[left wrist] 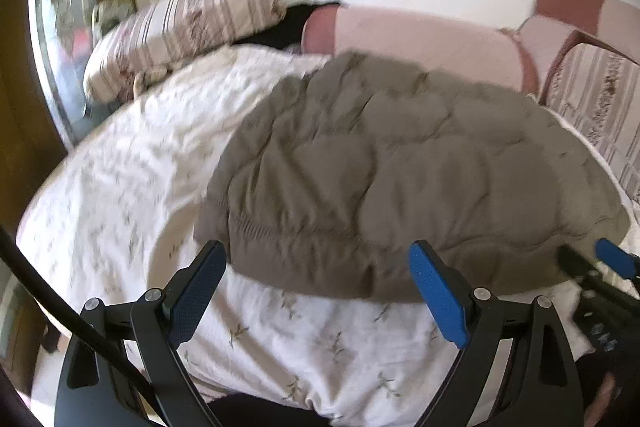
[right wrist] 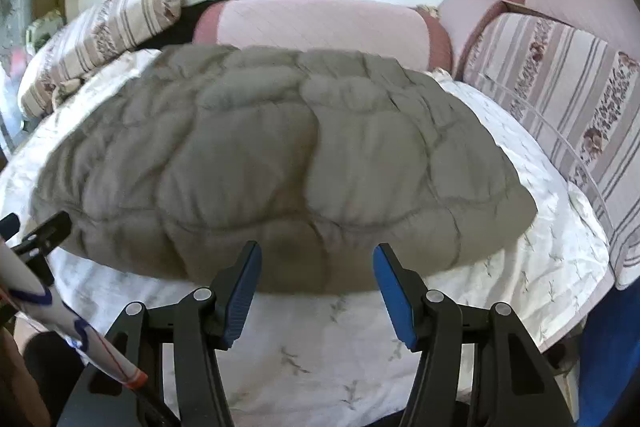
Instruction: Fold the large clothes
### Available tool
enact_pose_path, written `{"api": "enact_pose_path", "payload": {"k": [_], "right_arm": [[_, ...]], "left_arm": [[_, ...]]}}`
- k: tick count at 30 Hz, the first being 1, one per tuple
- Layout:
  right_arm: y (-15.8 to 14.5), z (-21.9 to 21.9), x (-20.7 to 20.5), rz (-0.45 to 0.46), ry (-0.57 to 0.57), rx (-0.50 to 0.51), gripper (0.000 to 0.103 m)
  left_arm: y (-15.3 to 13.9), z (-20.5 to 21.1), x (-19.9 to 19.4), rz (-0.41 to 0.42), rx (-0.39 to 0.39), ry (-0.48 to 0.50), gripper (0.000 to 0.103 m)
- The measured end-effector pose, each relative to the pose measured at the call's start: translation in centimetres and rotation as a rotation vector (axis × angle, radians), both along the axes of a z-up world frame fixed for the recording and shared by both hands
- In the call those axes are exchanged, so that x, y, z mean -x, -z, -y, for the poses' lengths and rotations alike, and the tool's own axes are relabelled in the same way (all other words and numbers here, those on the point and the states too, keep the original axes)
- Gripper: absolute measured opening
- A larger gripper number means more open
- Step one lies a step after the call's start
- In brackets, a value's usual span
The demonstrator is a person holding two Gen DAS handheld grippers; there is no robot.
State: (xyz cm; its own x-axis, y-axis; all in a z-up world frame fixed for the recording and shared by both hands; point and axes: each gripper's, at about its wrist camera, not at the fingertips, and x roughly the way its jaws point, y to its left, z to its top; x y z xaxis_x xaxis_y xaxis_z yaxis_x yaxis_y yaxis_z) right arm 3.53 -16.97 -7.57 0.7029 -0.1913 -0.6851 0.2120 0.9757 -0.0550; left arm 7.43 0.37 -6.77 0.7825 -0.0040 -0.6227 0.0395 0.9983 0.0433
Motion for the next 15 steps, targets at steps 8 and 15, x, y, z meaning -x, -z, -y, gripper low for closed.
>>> {"api": "enact_pose_path", "payload": {"k": [8,15], "right_arm": [[0.3,-1.3,-1.8,-0.022,-0.039,0.006,0.064],[1.7,0.1,-2.7,-0.068,-0.024,-0.035,0.064]], "left_arm": [[1.5,2.8,-2.1,-0.077,-0.040,0.037,0.092],[3.7,3.7,-3.8,-0.131,-0.081,0.036,0.092]]}}
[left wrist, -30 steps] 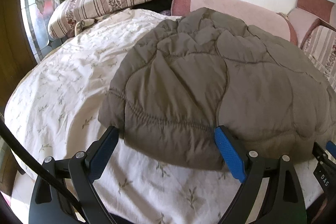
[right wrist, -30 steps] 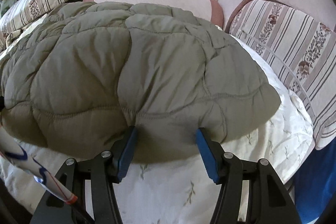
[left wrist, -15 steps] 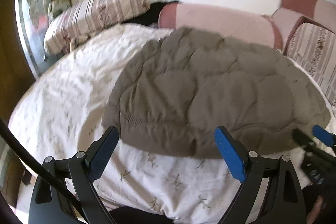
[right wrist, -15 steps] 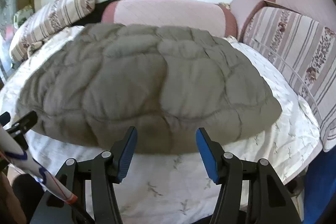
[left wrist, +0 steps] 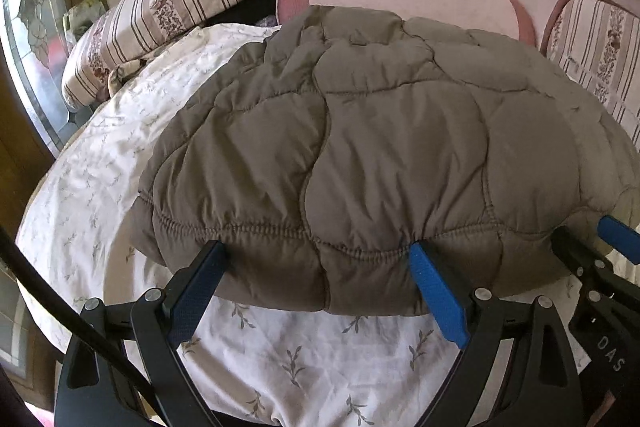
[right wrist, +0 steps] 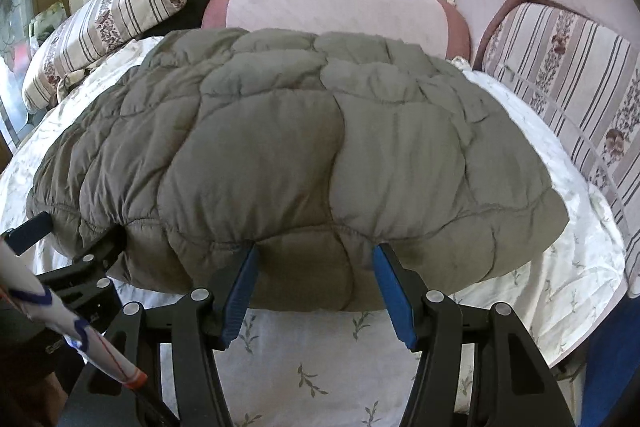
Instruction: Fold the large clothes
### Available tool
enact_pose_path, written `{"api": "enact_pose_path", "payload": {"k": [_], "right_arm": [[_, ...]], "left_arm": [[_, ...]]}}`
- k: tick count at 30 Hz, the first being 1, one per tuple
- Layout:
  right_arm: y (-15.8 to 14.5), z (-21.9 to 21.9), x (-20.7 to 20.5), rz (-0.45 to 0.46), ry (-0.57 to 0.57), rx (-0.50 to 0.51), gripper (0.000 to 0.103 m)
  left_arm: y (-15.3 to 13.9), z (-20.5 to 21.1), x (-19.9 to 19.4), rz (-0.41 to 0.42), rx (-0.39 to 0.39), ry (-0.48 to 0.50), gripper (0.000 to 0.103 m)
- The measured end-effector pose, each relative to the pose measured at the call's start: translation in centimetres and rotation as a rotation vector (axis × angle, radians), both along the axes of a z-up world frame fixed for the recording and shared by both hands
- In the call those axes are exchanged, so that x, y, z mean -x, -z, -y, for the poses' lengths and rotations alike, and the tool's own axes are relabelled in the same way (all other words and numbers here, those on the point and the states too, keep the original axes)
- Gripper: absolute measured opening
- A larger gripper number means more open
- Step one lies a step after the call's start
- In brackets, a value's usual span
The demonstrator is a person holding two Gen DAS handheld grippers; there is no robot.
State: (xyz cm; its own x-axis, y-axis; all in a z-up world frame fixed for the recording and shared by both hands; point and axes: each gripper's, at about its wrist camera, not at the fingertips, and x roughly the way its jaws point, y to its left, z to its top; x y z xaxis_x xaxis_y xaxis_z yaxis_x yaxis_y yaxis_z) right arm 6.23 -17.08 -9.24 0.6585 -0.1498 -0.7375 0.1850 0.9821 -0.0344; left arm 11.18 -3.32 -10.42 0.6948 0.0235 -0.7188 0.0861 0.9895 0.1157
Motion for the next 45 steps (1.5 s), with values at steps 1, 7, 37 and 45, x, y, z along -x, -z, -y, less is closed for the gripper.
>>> {"api": "enact_pose_path", "payload": {"k": [1,7,37,45], "right_arm": [[0.0,0.1,0.1,-0.001,0.001,0.000,0.064],[-2.4,1.0,1.4,0.049,0.031,-0.014,0.064],[-17.9,-4.3,15.0,0.412,0.063,0.111,0.103],[-16.9,-3.7,13.8,0.390,0.090,0.117,0.103]], "left_arm": [[-0.4,-0.1,0.2,0.000,0.009,0.003,0.092],[-4.8,-1.8,2.4,0.102,0.071,-0.010,0.092],[-16.1,-6.1,13.5,0.259,0.069,-0.055,0.103],[-14.7,-5.5,12.8,0.276,0.024,-0.030,0.103]]}}
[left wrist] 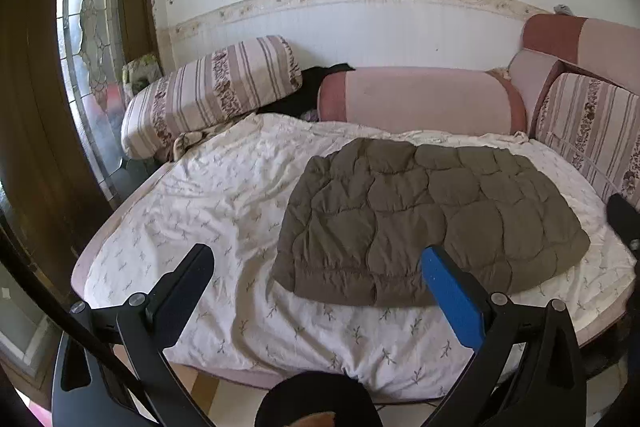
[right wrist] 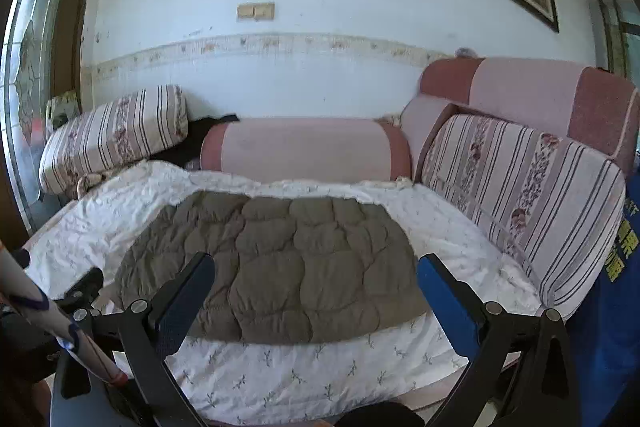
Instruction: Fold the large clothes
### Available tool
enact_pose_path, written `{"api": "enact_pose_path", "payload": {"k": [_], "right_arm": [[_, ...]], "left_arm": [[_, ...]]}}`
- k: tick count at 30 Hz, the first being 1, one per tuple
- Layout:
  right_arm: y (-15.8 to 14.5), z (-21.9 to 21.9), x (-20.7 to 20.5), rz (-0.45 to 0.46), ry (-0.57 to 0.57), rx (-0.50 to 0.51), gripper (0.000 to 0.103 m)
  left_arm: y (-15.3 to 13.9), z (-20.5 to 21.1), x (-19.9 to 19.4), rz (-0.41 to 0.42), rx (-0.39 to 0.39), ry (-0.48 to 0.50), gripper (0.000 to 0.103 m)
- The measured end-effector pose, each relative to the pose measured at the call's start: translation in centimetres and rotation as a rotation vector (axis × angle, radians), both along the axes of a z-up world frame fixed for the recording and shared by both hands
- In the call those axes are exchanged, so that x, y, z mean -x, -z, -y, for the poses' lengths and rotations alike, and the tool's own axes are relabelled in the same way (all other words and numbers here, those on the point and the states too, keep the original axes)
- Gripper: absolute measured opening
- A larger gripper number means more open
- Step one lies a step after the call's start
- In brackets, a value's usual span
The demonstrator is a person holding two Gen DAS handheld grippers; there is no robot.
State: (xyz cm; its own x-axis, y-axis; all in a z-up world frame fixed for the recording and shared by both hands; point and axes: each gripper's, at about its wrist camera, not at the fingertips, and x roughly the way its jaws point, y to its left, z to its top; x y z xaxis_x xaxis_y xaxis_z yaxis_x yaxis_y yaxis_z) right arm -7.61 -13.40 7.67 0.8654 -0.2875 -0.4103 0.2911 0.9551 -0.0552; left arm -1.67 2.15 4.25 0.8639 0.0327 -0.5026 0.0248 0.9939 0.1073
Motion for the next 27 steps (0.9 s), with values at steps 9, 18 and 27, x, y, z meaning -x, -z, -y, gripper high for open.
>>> {"api": "enact_pose_path", "payload": {"k": [9,18,27], "right_arm": [[2.6,0.6,-2.4,-0.085,-0.003,-0.017,0.103],[4.3,0.8,-4.0,-0.134,0.005,-0.017,0.103],[5.4,0.9,-4.6,-0.162,0.011,-0.020,0.103]], "left_arm": [[1.8,0.1,-1.8,-0.057,0.006,0.012,0.103],[3.3,0.0,-3.2,-0.086,-0.004,0.012,0.103],[4.0,0.3,-3.4,-0.099,-0.019,0.023,0.103]]}}
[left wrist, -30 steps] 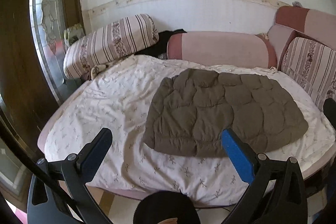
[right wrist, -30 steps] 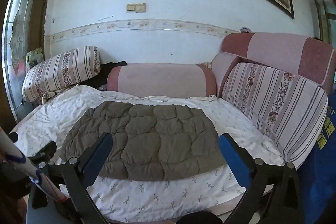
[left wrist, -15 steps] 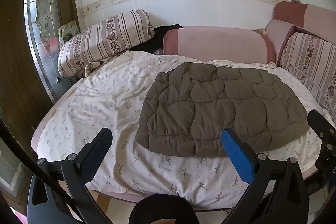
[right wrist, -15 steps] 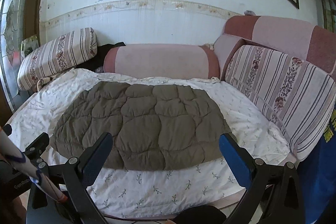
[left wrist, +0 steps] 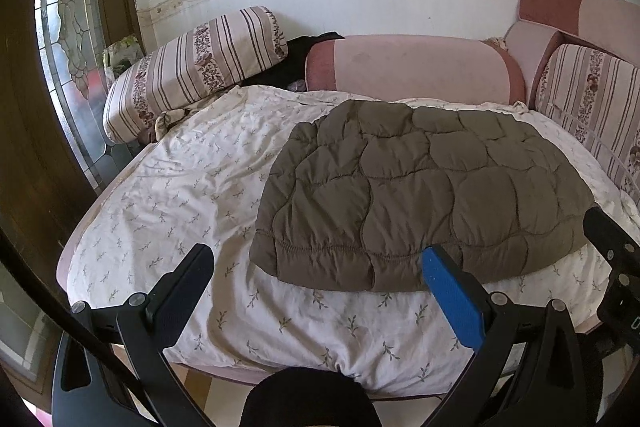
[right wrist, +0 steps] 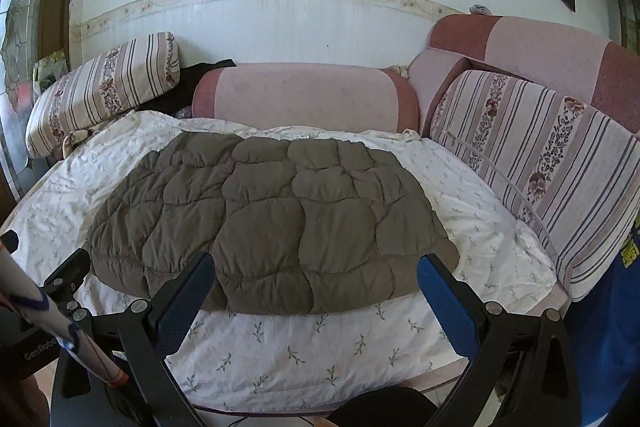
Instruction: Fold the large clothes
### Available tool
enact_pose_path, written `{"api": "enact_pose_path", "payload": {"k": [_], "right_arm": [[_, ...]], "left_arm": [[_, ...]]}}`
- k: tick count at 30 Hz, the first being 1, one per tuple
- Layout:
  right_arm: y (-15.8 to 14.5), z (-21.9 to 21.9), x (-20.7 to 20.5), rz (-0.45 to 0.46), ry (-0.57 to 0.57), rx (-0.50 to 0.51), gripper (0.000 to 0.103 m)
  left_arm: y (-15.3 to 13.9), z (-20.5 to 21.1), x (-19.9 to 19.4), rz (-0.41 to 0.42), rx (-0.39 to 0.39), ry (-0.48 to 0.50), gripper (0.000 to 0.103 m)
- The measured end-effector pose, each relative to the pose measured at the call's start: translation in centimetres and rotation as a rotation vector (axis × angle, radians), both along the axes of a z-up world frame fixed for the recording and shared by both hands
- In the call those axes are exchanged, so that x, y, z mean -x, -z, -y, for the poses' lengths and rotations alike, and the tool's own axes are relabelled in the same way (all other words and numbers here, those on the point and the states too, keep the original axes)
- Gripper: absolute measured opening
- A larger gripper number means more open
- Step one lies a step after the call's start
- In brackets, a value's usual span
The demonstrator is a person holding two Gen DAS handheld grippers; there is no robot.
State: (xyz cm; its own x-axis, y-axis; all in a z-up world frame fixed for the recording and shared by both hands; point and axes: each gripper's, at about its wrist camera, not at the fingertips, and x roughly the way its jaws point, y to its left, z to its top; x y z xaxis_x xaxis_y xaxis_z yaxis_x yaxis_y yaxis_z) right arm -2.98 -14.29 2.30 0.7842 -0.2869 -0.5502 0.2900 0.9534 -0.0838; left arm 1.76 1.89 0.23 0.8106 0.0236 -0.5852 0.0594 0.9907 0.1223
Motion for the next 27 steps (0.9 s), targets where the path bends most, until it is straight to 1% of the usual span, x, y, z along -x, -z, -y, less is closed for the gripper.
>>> {"api": "enact_pose_path", "payload": {"k": [10,27], "right_arm": [[0.34,-0.15,-0.24,-0.014,-0.001,0.000,0.103],[0.65,-0.10,-0.21,-0.019,-0.003,-0.005,0.103]], "left_arm": [[0.48,0.07,0.00,-0.002,-0.005,-0.001,0.103],[0.48,0.13,0.03,-0.003,-0.006,0.000,0.103]]}}
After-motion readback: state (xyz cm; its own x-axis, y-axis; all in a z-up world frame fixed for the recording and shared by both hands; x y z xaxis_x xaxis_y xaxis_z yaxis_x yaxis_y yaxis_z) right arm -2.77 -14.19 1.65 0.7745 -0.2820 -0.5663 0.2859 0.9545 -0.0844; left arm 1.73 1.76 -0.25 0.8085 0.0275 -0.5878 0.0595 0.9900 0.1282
